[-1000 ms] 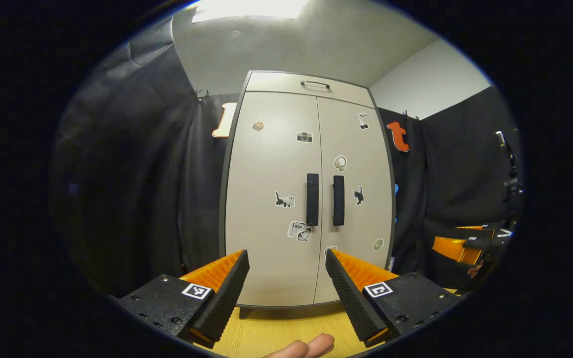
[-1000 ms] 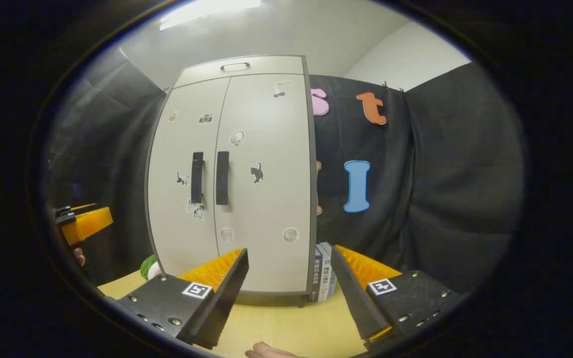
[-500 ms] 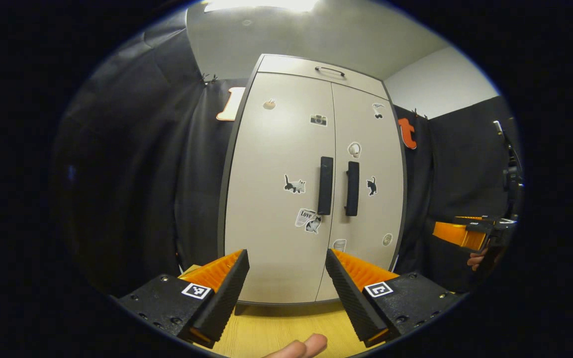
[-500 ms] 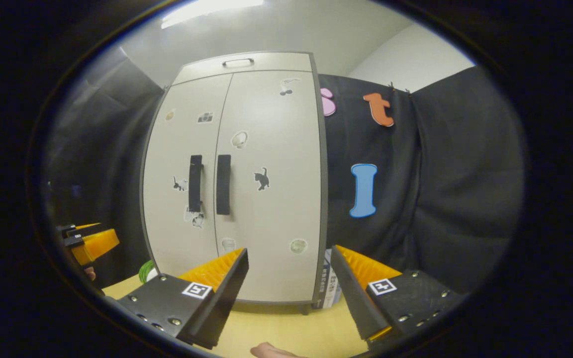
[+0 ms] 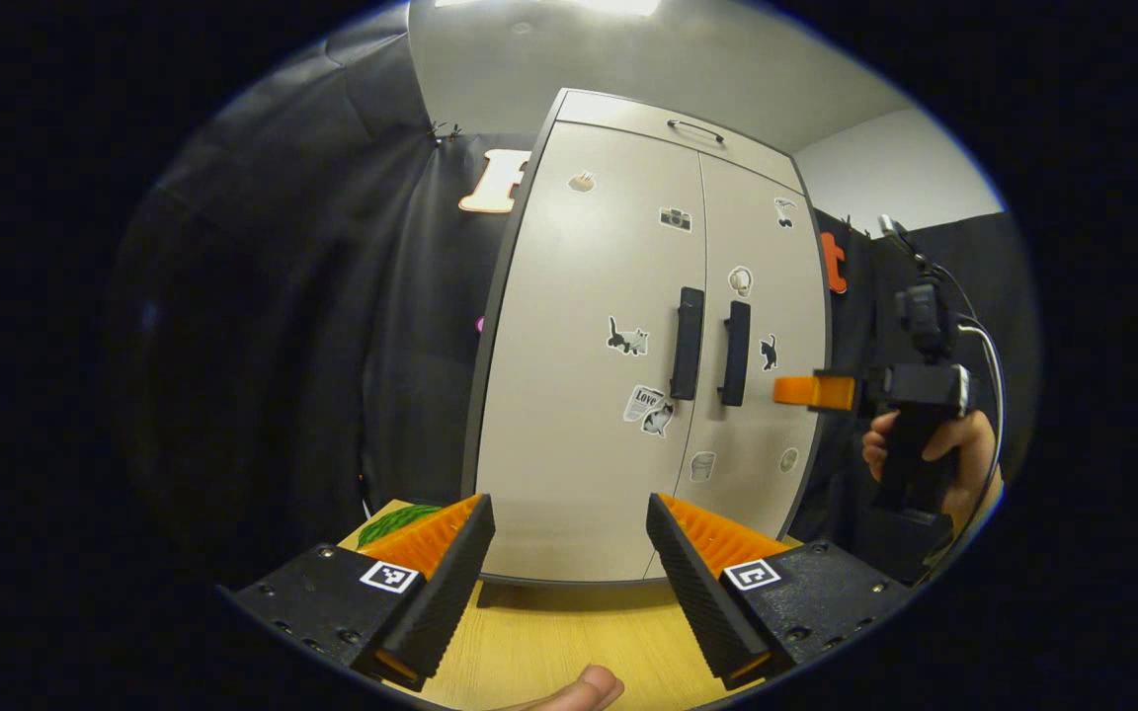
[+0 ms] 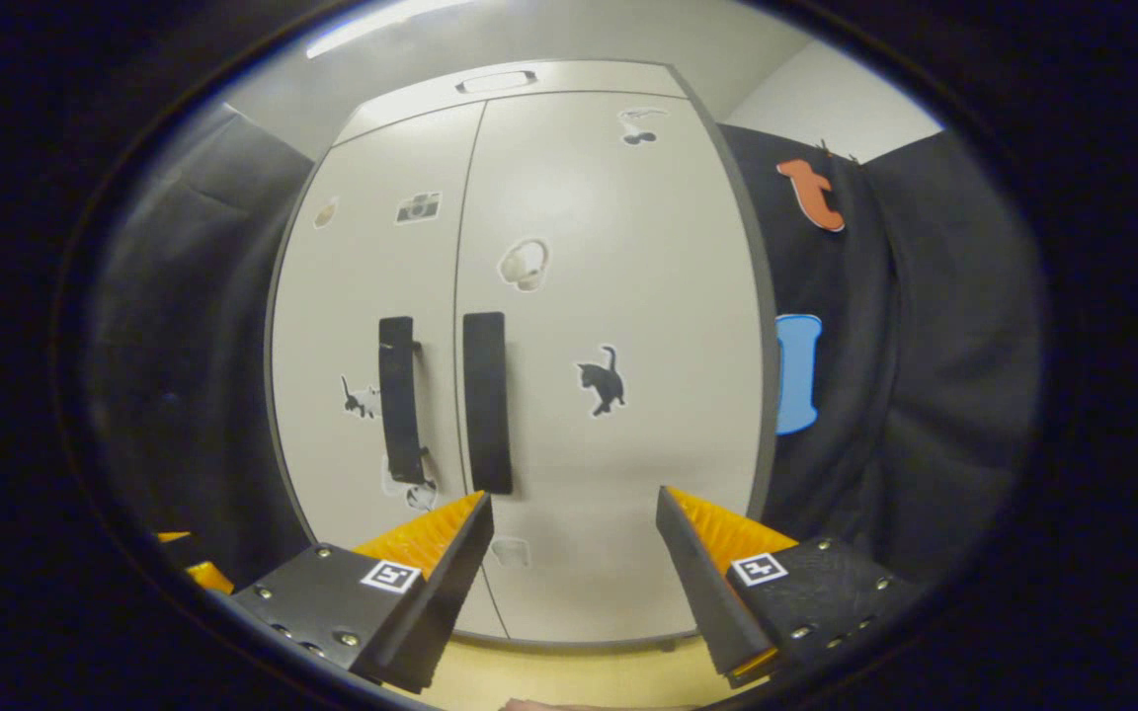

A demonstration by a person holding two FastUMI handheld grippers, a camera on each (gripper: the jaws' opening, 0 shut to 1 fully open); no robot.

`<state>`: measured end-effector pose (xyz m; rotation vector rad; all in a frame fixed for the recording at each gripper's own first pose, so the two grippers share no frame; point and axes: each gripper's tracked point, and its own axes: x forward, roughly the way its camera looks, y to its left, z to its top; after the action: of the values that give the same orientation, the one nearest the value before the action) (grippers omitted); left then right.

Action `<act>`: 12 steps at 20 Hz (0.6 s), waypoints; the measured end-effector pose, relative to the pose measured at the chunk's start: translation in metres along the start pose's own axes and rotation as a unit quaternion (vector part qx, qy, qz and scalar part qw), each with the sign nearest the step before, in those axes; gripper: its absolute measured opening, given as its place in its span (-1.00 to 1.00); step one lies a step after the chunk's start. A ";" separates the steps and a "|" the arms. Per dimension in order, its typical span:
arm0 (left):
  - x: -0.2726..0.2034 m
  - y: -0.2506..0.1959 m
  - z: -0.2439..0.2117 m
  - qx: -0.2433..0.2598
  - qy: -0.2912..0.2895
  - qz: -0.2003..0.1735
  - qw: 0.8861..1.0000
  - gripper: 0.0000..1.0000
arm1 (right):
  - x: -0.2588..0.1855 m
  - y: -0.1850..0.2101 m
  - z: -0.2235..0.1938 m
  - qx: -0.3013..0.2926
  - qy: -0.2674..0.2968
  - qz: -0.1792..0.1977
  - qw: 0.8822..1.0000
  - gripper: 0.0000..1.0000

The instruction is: Open the right door of the double-door shoe cabinet with the right hand, and open the left door with the left hand.

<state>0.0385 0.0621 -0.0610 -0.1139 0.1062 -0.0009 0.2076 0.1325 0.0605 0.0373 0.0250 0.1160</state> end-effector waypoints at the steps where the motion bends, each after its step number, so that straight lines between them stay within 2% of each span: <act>1: -0.005 0.005 -0.001 0.004 0.002 0.001 1.000 0.93 | 0.013 0.007 0.011 0.002 -0.012 -0.001 1.000 0.97; 2: -0.009 0.009 -0.003 0.006 0.002 0.002 1.000 0.93 | 0.024 0.012 0.019 0.001 -0.016 -0.004 1.000 0.97; 3: -0.013 0.012 -0.003 0.008 0.003 0.003 1.000 0.93 | 0.034 0.017 0.024 0.003 -0.020 -0.007 1.000 0.87; 5: -0.021 0.016 -0.002 0.011 0.005 0.001 1.000 0.93 | 0.052 0.025 0.025 -0.010 -0.011 -0.012 1.000 0.97; 7: -0.026 0.022 -0.004 0.016 0.007 0.003 1.000 0.93 | 0.064 0.038 0.025 -0.027 -0.006 -0.013 1.000 0.97; 8: -0.030 0.025 -0.005 0.017 0.009 0.006 1.000 0.93 | 0.073 0.039 0.020 -0.030 0.004 -0.021 0.999 0.87; 9: -0.032 0.029 -0.006 0.017 0.012 0.011 1.000 0.93 | 0.076 0.037 0.017 -0.026 0.014 -0.035 0.999 0.67; 11: -0.035 0.032 -0.007 0.019 0.015 0.016 1.000 0.93 | 0.079 0.042 0.025 -0.017 0.000 -0.038 0.999 0.28; 12: -0.036 0.031 -0.006 0.019 0.014 0.016 1.000 0.93 | 0.072 0.042 0.026 -0.012 -0.001 -0.039 0.999 0.27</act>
<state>0.0019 0.0928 -0.0671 -0.0751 0.1357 0.0278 0.2749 0.1820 0.0868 0.0122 0.0233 0.0382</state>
